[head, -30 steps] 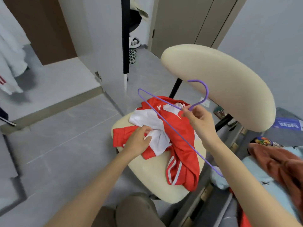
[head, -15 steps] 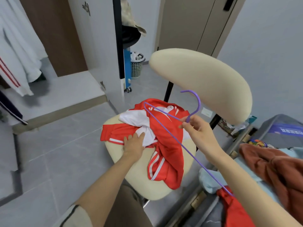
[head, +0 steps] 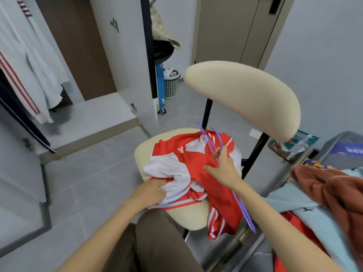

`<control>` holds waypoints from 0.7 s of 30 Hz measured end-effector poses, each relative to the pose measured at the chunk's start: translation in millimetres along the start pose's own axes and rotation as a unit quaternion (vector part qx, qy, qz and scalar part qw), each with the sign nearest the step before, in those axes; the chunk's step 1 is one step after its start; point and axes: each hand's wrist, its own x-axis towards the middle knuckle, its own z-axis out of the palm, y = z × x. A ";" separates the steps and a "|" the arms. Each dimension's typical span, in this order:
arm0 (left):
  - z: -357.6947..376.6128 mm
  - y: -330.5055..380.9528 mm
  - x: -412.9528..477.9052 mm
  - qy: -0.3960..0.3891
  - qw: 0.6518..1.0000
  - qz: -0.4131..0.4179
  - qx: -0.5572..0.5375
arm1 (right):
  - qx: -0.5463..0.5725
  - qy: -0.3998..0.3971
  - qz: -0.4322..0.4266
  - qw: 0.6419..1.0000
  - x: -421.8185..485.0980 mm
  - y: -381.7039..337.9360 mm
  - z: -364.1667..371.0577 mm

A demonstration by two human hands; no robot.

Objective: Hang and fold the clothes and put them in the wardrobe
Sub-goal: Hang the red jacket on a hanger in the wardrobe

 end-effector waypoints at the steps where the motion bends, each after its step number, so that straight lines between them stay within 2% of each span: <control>1: 2.0 -3.0 -4.9 -0.008 1.000 0.001 -0.001 | -0.030 -0.015 0.005 0.999 0.8 4.6 8.2; 5: 10.9 -9.7 -14.5 -0.061 0.998 0.012 -0.009 | -0.151 -0.051 -0.013 0.987 4.5 18.3 31.8; 7: 12.7 -7.7 -14.6 -0.055 0.997 0.015 -0.042 | -0.155 -0.057 -0.017 0.986 4.6 25.4 37.2; 11: 8.0 -1.6 -6.7 0.024 0.992 0.017 -0.123 | -0.068 -0.029 -0.018 0.997 3.5 28.5 35.2; 16: 0.0 5.1 12.1 0.108 0.977 -0.047 -0.176 | 0.093 0.051 -0.032 0.994 18.4 -8.0 1.2; 18: -2.1 9.0 23.1 0.138 0.958 -0.080 -0.240 | 0.134 0.020 -0.062 0.989 19.4 -25.3 -15.9; 21: -2.5 10.3 41.6 0.153 0.911 -0.138 -0.357 | 0.177 -0.073 -0.066 0.979 12.9 -37.1 -30.3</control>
